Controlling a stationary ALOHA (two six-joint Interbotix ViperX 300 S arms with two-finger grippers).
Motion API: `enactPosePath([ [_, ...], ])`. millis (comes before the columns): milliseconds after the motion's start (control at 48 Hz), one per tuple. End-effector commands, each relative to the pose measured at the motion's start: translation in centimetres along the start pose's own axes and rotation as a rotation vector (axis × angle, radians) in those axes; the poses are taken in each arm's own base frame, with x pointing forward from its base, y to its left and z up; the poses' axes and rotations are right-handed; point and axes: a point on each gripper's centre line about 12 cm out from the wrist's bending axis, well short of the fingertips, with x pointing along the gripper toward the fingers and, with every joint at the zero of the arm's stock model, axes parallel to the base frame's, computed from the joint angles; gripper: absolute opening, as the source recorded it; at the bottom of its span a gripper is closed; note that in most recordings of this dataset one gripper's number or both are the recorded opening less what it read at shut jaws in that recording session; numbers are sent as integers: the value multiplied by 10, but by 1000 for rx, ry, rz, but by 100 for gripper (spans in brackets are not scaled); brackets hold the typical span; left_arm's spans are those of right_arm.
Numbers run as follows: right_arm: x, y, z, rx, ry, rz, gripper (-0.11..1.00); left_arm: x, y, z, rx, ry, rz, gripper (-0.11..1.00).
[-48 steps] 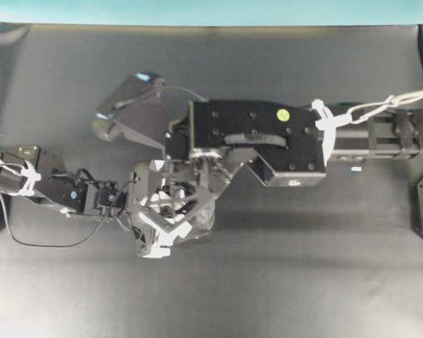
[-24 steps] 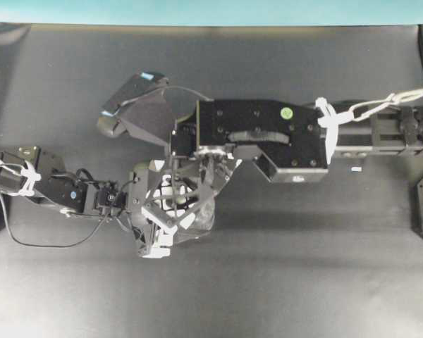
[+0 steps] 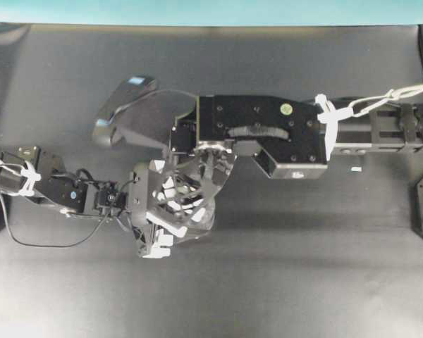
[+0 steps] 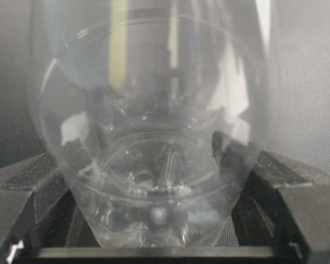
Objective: Open the bottle cap by holding the bottle with the left arm and twisting the cap with the right arm.
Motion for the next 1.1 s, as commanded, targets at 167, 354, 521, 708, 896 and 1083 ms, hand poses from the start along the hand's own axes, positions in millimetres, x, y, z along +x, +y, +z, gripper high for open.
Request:
enactPosePath([
  [167, -5, 11, -6, -344, 20, 37, 37, 0, -2, 4, 1, -12, -7, 81],
  [354, -5, 13, -10, -674, 32, 39, 37, 1, -2, 5, 3, -15, -7, 81],
  [521, -4, 14, -12, -896, 31, 42, 37, 0, -2, 4, 3, -14, -7, 81],
  [708, 0, 16, -15, -1070, 35, -57, 37, 0, -2, 4, 3, -14, -7, 81],
  [896, 3, 18, -20, -1087, 23, -89, 37, 1, -2, 5, 1, -15, -7, 81],
  [1083, 2, 17, -23, -1084, 27, -80, 37, 1, -2, 5, 1, -15, -7, 81],
])
